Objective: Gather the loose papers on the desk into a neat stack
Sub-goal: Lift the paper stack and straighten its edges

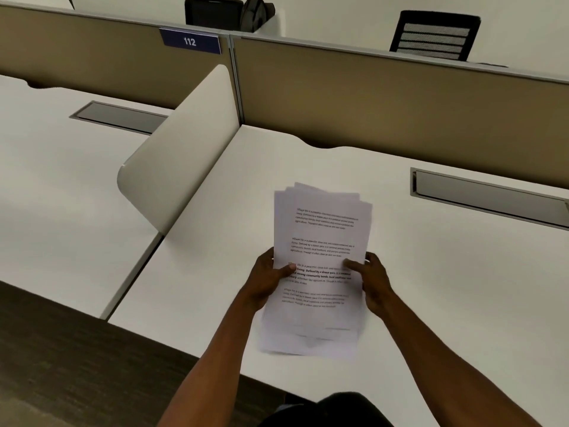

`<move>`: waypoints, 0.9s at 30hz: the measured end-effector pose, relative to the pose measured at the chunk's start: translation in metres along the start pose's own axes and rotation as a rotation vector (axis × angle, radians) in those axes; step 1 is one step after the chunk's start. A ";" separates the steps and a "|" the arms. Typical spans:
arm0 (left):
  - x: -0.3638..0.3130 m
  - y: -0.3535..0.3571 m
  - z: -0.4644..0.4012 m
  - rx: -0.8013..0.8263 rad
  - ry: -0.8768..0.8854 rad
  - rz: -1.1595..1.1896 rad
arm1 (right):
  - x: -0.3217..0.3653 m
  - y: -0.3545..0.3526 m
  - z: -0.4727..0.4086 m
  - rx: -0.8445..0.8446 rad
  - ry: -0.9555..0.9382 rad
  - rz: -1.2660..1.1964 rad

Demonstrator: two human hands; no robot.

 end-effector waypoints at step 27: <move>-0.052 0.085 -0.004 -0.023 0.298 0.023 | 0.086 -0.063 0.046 -0.035 -0.563 -0.153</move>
Point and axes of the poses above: each hand's wrist, its own z-axis away from the middle knuckle, its own y-axis out of the palm, x = y × z, the point moved 2 cm from there along -z, towards the middle knuckle, and after that the axes turned 4 degrees about -x, right-handed, at the moved point
